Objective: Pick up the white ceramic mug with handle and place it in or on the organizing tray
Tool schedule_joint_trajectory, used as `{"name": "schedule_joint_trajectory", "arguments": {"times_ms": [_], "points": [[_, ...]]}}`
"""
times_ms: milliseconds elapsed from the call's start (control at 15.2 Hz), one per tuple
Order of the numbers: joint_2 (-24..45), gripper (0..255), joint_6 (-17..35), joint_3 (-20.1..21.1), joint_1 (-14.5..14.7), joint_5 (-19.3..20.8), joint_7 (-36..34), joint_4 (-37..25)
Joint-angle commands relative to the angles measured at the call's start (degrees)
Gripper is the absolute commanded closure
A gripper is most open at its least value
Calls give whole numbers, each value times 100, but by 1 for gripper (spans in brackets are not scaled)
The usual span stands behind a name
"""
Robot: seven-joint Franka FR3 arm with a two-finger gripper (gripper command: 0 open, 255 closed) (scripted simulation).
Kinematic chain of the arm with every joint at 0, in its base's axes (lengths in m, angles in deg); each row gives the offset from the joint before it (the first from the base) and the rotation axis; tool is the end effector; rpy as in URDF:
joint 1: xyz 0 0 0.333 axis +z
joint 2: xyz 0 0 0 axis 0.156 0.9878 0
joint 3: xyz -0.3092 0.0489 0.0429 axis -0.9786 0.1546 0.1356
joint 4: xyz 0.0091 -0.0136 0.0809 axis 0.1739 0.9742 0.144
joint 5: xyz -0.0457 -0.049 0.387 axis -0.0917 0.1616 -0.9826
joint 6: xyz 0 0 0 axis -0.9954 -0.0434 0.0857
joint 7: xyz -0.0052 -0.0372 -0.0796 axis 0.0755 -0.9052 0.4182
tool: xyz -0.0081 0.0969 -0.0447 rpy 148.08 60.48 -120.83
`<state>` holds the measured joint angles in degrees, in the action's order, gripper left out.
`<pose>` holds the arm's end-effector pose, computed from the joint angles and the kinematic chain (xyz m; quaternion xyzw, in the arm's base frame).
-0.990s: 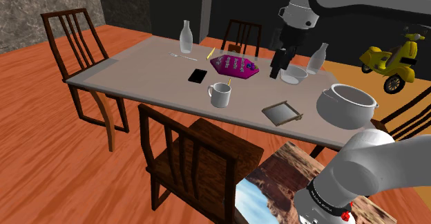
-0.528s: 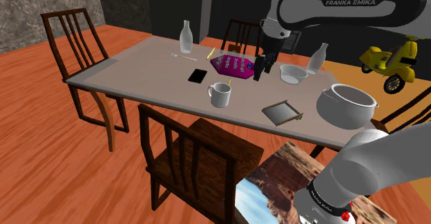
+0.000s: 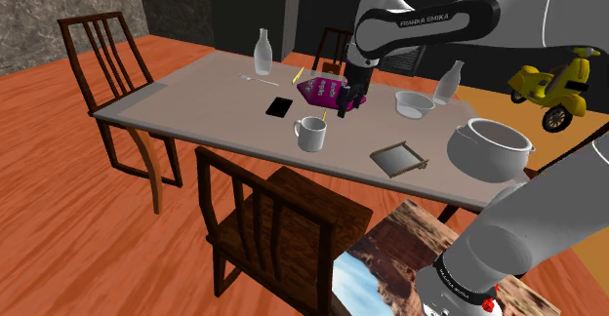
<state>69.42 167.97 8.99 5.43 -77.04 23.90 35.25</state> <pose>0.4872 -0.0259 0.4905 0.9960 0.0887 0.0063 0.0123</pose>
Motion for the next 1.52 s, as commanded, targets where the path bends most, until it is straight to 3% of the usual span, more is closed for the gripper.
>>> {"name": "schedule_joint_trajectory", "arguments": {"times_ms": [0, 726, 1452], "points": [[460, 0, 184, -9, -4, -13, 14, -263], [2883, 0, 724, -110, -122, -130, 267, -2056], [3161, 0, 1231, -108, -126, -134, 271, -1825]]}}
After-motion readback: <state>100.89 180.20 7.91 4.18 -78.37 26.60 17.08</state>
